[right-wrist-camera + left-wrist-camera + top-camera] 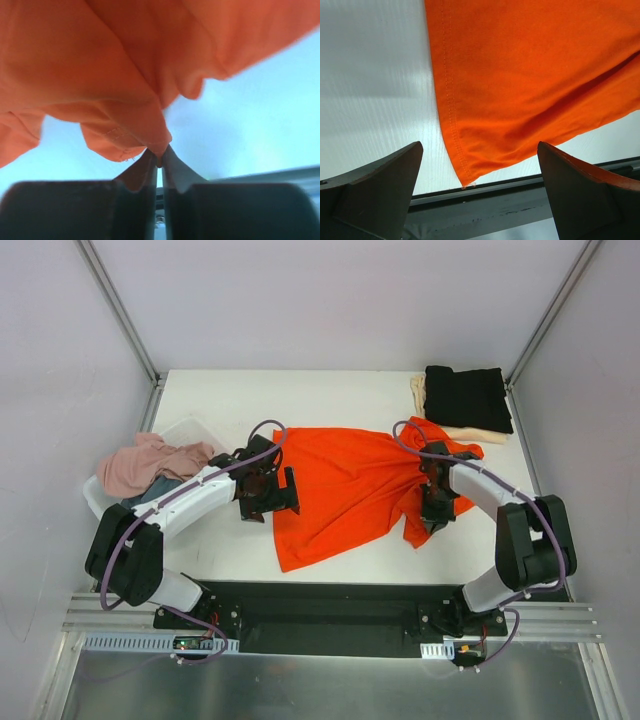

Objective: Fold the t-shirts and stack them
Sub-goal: Flatten out the tshirt

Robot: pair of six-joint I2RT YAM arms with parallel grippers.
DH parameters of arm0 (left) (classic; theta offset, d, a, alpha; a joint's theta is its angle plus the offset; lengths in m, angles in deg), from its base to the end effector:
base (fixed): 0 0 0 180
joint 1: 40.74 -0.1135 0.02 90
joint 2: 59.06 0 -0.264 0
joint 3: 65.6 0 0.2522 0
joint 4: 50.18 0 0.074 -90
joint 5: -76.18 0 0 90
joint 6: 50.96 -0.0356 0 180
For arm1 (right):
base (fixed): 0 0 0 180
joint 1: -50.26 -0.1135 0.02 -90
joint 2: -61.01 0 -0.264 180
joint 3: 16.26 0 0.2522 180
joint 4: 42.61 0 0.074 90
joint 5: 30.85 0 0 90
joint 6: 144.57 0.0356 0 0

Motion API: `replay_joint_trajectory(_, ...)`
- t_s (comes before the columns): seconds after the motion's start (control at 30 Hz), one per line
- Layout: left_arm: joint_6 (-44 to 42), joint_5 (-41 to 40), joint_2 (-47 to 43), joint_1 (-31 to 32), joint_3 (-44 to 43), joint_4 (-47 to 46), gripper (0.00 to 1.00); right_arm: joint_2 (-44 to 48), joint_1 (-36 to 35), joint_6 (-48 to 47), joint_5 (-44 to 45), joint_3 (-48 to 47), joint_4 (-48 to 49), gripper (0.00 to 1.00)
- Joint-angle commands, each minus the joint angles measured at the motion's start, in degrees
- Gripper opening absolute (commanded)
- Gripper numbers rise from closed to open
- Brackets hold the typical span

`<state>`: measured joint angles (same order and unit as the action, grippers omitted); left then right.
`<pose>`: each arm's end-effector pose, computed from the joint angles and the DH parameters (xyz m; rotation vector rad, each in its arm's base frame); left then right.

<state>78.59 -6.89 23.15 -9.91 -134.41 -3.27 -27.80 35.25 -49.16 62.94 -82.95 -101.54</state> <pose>0.2414 -0.1491 0.2216 -0.1641 2.7289 -0.5528 0.2568 0.0664 0.1743 -0.2413 2.9659 -0.0556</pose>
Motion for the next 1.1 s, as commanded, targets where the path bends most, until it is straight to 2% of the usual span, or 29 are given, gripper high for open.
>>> replay_joint_trajectory(0.0,-1.6,-1.8,0.8,0.5,-1.9,-0.6,0.99,4.6,-3.5,4.0,15.2,-4.8,-16.4,0.04)
replay_joint_trajectory(0.03,-1.8,-1.8,1.0,0.5,-1.8,-0.5,0.99,5.7,-4.2,4.8,18.0,-5.3,-18.7,0.01)
replay_joint_trajectory(0.17,-2.1,-1.9,1.6,0.5,-1.6,-0.5,0.99,7.8,-11.0,8.6,19.7,-9.1,-28.6,0.01)
replay_joint_trajectory(0.3,-2.3,-1.8,1.9,0.5,-0.9,-0.5,0.99,3.1,-20.6,10.8,20.1,-13.2,-32.8,0.03)
replay_joint_trajectory(0.47,-2.5,-1.1,1.3,0.2,0.9,-0.3,0.99,-7.3,-32.3,11.4,14.3,-17.9,-28.9,0.15)
replay_joint_trajectory(0.57,-2.0,-0.9,0.8,0.0,1.5,0.0,0.99,-10.3,-36.3,9.5,8.3,-19.5,-25.5,0.26)
replay_joint_trajectory(0.6,-1.9,-0.8,0.6,0.0,1.5,0.0,0.99,-9.8,-36.6,9.2,7.1,-20.2,-25.1,0.4)
replay_joint_trajectory(0.67,-2.0,-0.7,0.5,0.0,1.3,0.0,0.99,-8.0,-36.4,8.7,6.1,-20.4,-24.4,0.63)
replay_joint_trajectory(0.73,-2.3,-0.1,0.8,0.0,0.6,0.0,0.99,-3.9,-35.5,9.8,6.8,-19.8,-24.4,0.78)
replay_joint_trajectory(0.83,-2.5,0.8,1.5,0.0,-0.6,-0.1,0.99,3.5,-30.7,11.0,4.0,-15.2,-22.1,0.82)
replay_joint_trajectory(0.93,-3.2,1.0,3.4,0.4,-3.1,-0.1,0.99,8.9,-22.5,12.8,-0.3,-9.2,-17.5,0.82)
replay_joint_trajectory(1.03,-4.0,0.2,5.9,2.0,-7.0,-0.2,0.99,13.2,-9.8,13.8,0.1,-4.6,-15.0,0.82)
replay_joint_trajectory(1.07,-4.1,0.2,7.7,2.7,-8.0,-0.2,0.99,13.6,-7.6,13.9,0.7,-3.7,-13.9,0.82)
